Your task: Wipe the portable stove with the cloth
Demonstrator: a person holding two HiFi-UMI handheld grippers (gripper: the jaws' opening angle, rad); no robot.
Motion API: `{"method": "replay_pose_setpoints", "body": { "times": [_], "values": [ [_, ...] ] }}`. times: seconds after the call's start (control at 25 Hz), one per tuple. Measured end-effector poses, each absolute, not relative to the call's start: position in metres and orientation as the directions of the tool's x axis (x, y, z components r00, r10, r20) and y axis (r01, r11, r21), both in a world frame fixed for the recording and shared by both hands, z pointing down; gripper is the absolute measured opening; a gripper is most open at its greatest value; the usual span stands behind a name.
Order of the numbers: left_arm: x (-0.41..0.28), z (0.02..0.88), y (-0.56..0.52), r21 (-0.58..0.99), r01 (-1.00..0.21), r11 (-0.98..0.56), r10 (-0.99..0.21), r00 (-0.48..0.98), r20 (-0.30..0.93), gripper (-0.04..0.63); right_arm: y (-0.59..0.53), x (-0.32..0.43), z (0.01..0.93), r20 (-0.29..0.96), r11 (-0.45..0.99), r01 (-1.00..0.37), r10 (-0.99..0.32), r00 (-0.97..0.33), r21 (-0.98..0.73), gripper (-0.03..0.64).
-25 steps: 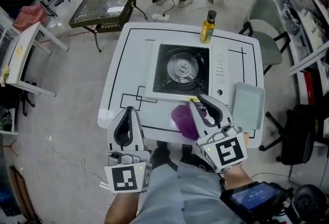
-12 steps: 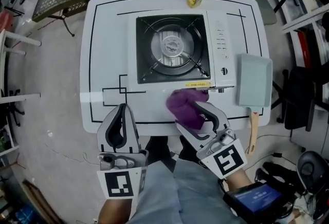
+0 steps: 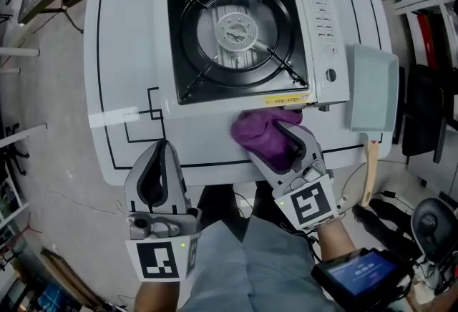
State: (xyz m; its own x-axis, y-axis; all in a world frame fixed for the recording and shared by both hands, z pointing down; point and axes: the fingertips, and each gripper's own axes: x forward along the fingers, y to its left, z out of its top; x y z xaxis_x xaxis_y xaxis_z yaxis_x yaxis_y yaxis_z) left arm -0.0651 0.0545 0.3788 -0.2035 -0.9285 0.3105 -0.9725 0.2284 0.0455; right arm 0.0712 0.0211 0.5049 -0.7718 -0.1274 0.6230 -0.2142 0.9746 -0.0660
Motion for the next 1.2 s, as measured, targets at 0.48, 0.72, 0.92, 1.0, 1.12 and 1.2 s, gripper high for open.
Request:
{"method": "replay_pose_setpoints", "body": {
  "times": [0.48,0.72,0.92,1.0,1.12,1.2],
  "values": [
    [-0.102,0.347,0.061,0.045,-0.969,0.243,-0.942,-0.224,0.25,0.018,0.019,0.051,0.496,0.668,0.971,-0.235,-0.153,-0.728,-0.033,0.132],
    [-0.115,0.3,0.069,0.024,-0.965,0.262,-0.95,-0.254,0.182,0.018,0.047,0.021,0.428,0.599,0.99,-0.117,-0.049,-0.799,-0.076,0.126],
    [-0.127,0.254,0.08,-0.006,-0.958,0.287,-0.95,-0.285,0.124,0.018,0.061,-0.018,0.364,0.505,0.997,-0.056,-0.022,-0.863,-0.052,0.126],
    [-0.132,0.234,0.085,-0.015,-0.957,0.29,-0.953,-0.291,0.083,0.018,0.064,-0.033,0.343,0.476,0.999,-0.037,-0.02,-0.879,-0.027,0.126],
    [-0.141,0.213,0.091,-0.029,-0.955,0.294,-0.955,-0.295,0.04,0.018,0.068,-0.055,0.317,0.437,1.0,-0.015,-0.019,-0.899,0.012,0.126],
    [-0.146,0.205,0.093,-0.036,-0.955,0.295,-0.955,-0.296,0.02,0.018,0.07,-0.066,0.308,0.416,1.0,-0.008,-0.02,-0.909,0.029,0.126]
  ]
}}
